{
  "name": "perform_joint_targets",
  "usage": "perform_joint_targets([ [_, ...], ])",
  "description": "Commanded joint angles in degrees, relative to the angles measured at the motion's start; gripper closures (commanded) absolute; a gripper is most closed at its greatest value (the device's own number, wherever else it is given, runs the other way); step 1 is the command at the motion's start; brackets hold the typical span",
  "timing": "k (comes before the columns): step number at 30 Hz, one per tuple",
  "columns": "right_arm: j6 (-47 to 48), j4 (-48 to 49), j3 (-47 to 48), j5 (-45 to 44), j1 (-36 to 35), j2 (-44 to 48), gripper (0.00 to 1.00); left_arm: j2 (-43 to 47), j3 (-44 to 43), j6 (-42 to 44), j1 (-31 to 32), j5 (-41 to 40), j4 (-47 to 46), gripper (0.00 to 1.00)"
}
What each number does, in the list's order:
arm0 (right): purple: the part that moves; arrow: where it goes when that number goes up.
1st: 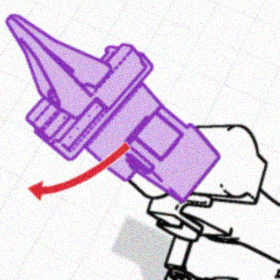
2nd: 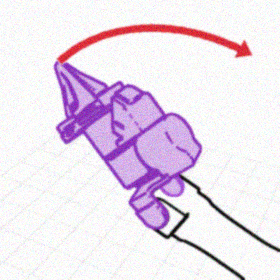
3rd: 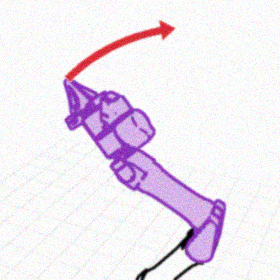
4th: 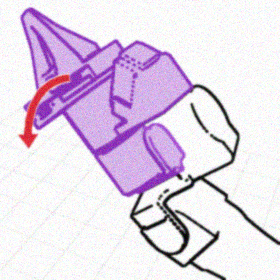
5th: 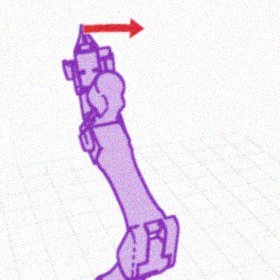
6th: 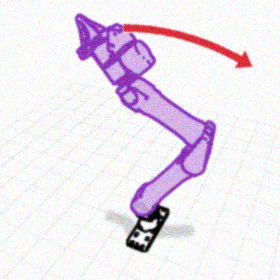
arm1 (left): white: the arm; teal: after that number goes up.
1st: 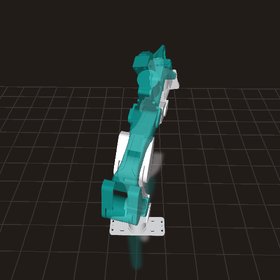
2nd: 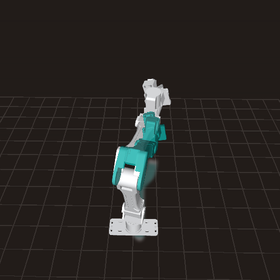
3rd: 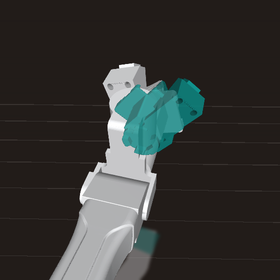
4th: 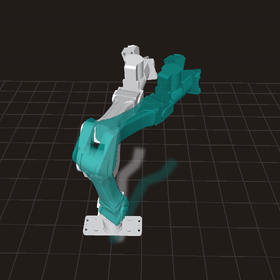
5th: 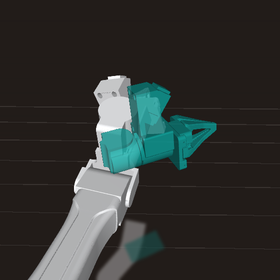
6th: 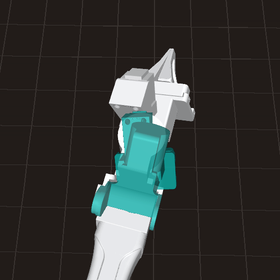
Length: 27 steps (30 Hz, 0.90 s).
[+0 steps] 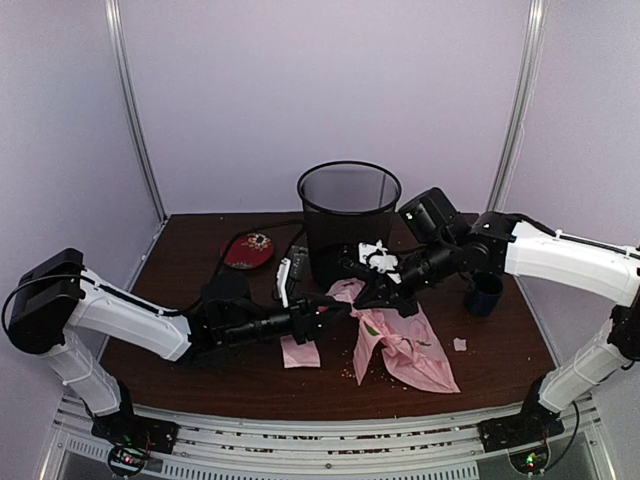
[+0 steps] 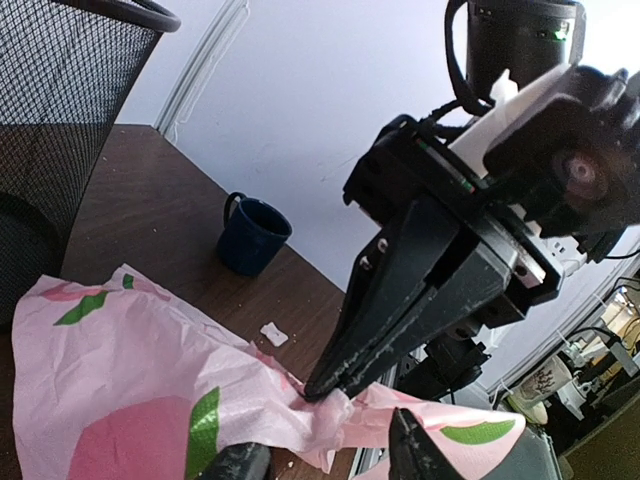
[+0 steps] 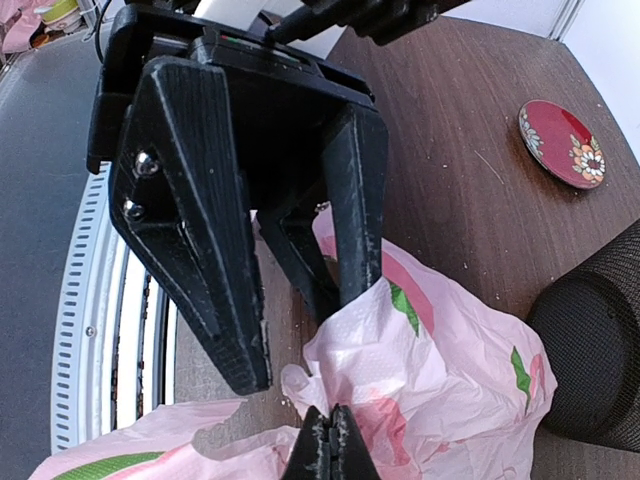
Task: Put the trash bags into the trash bin
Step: Pass from the right arm to the left
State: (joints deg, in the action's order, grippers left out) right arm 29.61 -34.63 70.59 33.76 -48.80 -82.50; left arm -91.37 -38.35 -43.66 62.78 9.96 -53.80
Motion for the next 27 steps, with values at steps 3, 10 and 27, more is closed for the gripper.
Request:
perform_joint_targets([
  [3,0.2,1.06,-0.45,-1.19,-0.82,1.79,1.0,1.22,0.09,-0.12,-0.64,-1.81,-4.15,0.68],
  [10,0.04,1.15,-0.62,-1.06,-0.86,2.03,1.0,-0.23,-0.89,0.07,-0.7,-1.04,-4.04,0.85],
  [27,-1.64,2.11,-0.45,-0.45,-0.87,2.02,1.0,-1.85,-2.78,0.85,-0.68,0.38,-1.22,0.81],
])
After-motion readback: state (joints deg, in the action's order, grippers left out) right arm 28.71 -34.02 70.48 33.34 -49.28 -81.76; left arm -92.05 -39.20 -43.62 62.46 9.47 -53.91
